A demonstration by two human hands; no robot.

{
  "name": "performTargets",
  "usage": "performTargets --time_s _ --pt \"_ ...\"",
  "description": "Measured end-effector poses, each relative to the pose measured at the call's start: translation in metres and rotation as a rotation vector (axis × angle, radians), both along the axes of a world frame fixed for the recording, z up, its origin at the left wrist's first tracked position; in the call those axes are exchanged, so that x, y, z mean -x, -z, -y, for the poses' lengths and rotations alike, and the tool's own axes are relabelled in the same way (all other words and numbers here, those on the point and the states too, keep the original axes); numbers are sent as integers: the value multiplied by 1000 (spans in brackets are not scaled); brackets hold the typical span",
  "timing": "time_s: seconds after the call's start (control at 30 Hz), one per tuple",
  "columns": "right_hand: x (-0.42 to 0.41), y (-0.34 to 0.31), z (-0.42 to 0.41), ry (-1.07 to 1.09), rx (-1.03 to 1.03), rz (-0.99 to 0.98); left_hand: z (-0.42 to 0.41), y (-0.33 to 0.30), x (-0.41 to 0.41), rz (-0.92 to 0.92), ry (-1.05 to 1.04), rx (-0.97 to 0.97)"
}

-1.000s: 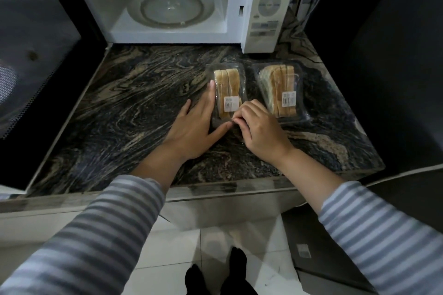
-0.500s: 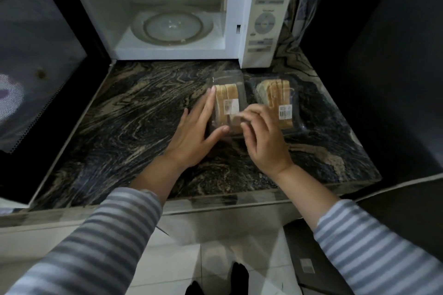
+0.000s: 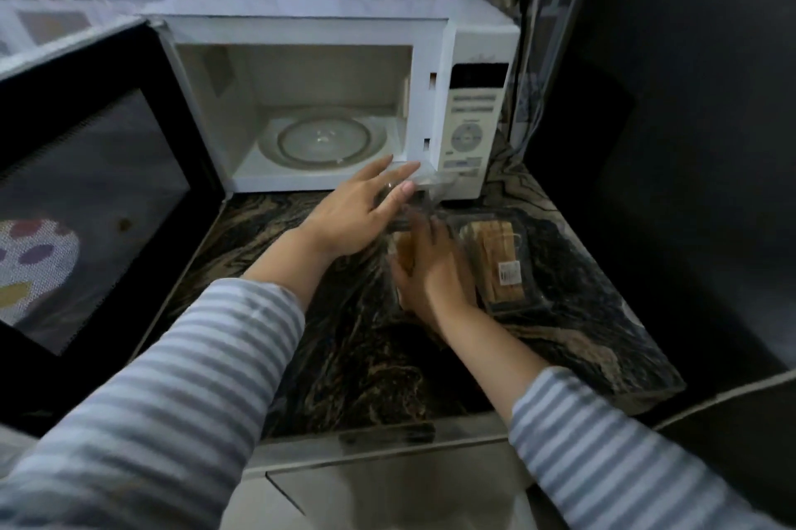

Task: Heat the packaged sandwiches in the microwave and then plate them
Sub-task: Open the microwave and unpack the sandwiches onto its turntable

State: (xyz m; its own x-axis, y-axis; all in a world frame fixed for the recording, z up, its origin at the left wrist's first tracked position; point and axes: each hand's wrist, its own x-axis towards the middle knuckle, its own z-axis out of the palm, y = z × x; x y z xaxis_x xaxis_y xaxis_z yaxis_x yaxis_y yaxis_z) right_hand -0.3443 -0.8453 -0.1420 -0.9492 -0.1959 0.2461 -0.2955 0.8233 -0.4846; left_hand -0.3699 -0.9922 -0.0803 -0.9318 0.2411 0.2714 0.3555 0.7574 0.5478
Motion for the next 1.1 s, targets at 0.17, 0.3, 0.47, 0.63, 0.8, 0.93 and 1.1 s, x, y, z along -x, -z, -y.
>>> performTargets --time_s 0.17,0.3,0.47,0.63,0.8,0.93,1.1 --pt "-4 -3 10 46 -133 65 1 -2 7 -3 49 -29" --pt "-7 -7 11 97 -133 95 2 1 7 7 40 -18" --pt "-13 -24 7 125 -39 53 4 5 7 -2 65 -14" --pt "-37 -45 -15 167 -35 -19 0 1 0 14 68 -10" --pt "-65 -45 -56 252 -26 -84 -3 15 -19 -53 96 37" --pt "-78 -48 -80 330 5 -109 -2 46 -40 -238 126 166" --pt "-82 -55 -85 333 56 -152 0 85 -58 -309 164 294"
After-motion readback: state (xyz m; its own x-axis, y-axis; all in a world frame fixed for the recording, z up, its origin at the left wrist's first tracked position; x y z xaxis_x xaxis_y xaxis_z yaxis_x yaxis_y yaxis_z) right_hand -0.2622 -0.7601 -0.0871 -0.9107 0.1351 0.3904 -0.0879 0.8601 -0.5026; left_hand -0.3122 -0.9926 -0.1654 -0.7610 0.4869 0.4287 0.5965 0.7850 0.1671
